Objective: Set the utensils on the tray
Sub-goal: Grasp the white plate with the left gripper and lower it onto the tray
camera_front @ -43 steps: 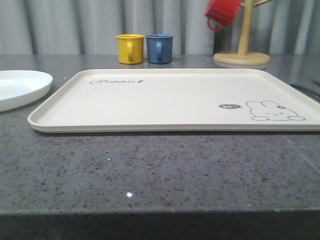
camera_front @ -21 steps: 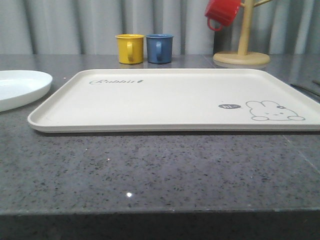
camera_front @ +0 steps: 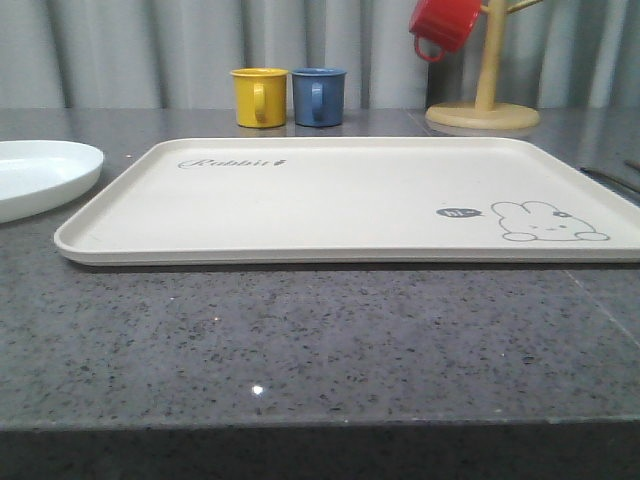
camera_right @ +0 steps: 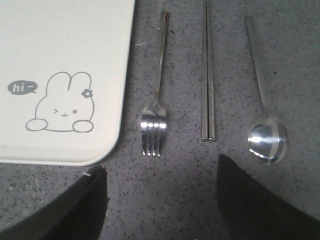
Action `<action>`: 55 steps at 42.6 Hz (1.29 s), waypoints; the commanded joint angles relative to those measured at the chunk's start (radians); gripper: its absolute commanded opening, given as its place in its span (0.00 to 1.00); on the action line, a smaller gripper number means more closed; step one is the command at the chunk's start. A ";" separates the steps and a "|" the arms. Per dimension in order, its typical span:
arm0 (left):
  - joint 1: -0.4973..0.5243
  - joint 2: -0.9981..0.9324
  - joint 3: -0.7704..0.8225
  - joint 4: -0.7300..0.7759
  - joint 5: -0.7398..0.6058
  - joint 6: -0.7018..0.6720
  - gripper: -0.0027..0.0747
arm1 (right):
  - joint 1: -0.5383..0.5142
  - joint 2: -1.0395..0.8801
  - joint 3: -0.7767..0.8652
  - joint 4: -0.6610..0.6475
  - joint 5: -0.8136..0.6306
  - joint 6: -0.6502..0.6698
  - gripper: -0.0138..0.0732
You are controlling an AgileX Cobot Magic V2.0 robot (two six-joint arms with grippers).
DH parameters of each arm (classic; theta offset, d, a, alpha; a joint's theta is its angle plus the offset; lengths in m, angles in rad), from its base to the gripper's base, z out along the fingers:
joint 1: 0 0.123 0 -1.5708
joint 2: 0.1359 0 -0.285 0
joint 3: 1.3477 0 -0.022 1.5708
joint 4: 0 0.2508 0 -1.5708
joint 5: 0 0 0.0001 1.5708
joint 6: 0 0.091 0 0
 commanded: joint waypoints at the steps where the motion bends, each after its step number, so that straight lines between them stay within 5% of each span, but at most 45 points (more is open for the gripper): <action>1: 0.060 0.043 -0.059 -0.234 -0.046 0.161 0.68 | -0.003 0.003 -0.034 -0.010 -0.057 -0.012 0.73; 28: 0.066 0.254 -0.179 -0.256 -0.055 0.207 0.49 | -0.003 0.003 -0.034 -0.010 -0.057 -0.012 0.73; 41: 0.066 0.252 -0.179 -0.255 -0.033 0.207 0.01 | -0.003 0.003 -0.034 -0.010 -0.057 -0.012 0.73; 55: -0.035 0.194 -0.309 -0.311 0.075 0.214 0.01 | -0.003 0.003 -0.034 -0.010 -0.057 -0.012 0.73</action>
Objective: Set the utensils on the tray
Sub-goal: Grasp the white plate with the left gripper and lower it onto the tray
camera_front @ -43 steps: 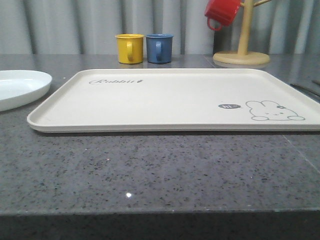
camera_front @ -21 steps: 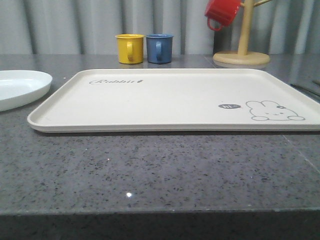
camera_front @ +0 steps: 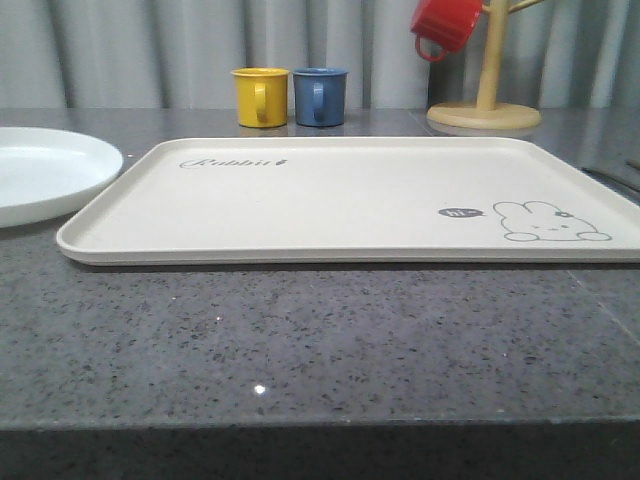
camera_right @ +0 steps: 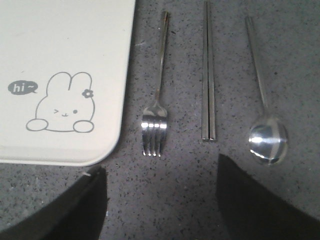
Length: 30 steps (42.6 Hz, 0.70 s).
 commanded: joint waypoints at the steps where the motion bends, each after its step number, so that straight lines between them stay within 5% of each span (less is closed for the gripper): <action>1: -0.071 -0.063 -0.080 -0.069 0.013 0.006 0.01 | -0.003 0.003 -0.034 -0.010 -0.057 -0.012 0.73; 18: -0.489 0.011 -0.138 -0.071 -0.166 0.006 0.01 | -0.003 0.003 -0.034 -0.010 -0.057 -0.012 0.73; 30: -0.533 0.133 -0.193 -0.073 -0.130 -0.038 0.02 | -0.003 0.003 -0.034 -0.010 -0.057 -0.012 0.73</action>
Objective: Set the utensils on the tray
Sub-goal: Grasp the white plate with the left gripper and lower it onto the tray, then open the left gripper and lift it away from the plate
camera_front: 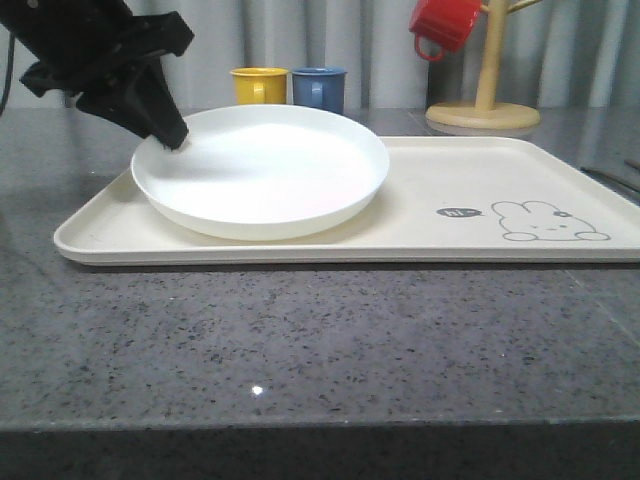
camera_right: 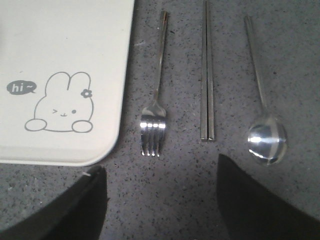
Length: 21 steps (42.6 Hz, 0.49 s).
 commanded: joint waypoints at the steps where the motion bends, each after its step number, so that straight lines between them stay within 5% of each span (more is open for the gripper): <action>1: -0.009 -0.019 -0.056 -0.042 -0.005 -0.031 0.04 | -0.003 0.003 -0.034 -0.010 -0.057 -0.012 0.73; 4: -0.009 -0.013 -0.057 -0.042 0.004 -0.031 0.12 | -0.003 0.003 -0.034 -0.010 -0.057 -0.012 0.73; 13: -0.007 -0.013 -0.075 -0.015 0.057 -0.031 0.62 | -0.003 0.003 -0.034 -0.010 -0.057 -0.012 0.73; 21: -0.018 -0.087 -0.099 0.023 0.087 -0.053 0.64 | -0.003 0.003 -0.034 -0.010 -0.057 -0.012 0.73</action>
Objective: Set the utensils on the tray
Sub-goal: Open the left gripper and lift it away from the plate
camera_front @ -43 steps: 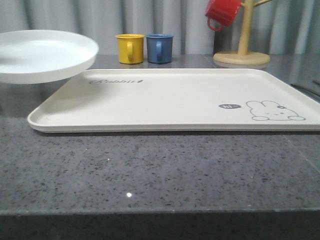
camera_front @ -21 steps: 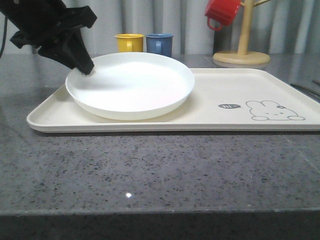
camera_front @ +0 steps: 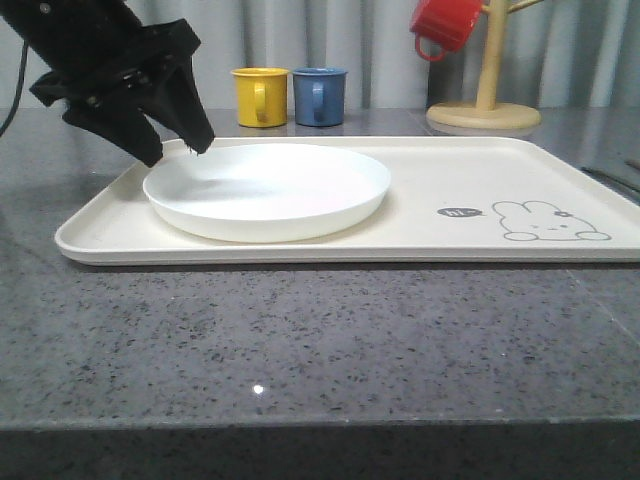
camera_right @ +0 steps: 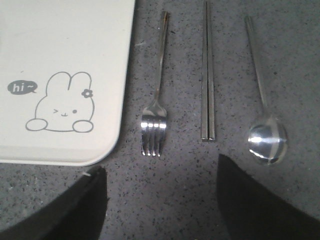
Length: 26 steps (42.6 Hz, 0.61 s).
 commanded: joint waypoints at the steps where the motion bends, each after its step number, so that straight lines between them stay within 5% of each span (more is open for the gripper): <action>1: -0.022 -0.110 -0.038 -0.007 -0.002 -0.019 0.64 | -0.003 0.003 -0.034 -0.010 -0.057 -0.012 0.73; 8: -0.137 -0.235 -0.036 0.196 0.054 -0.096 0.62 | -0.003 0.003 -0.034 -0.010 -0.057 -0.012 0.73; 16: -0.351 -0.429 0.046 0.570 0.062 -0.376 0.62 | -0.003 0.003 -0.034 -0.010 -0.057 -0.012 0.73; 26: -0.456 -0.693 0.240 0.579 0.011 -0.441 0.62 | -0.003 0.003 -0.034 -0.010 -0.057 -0.012 0.73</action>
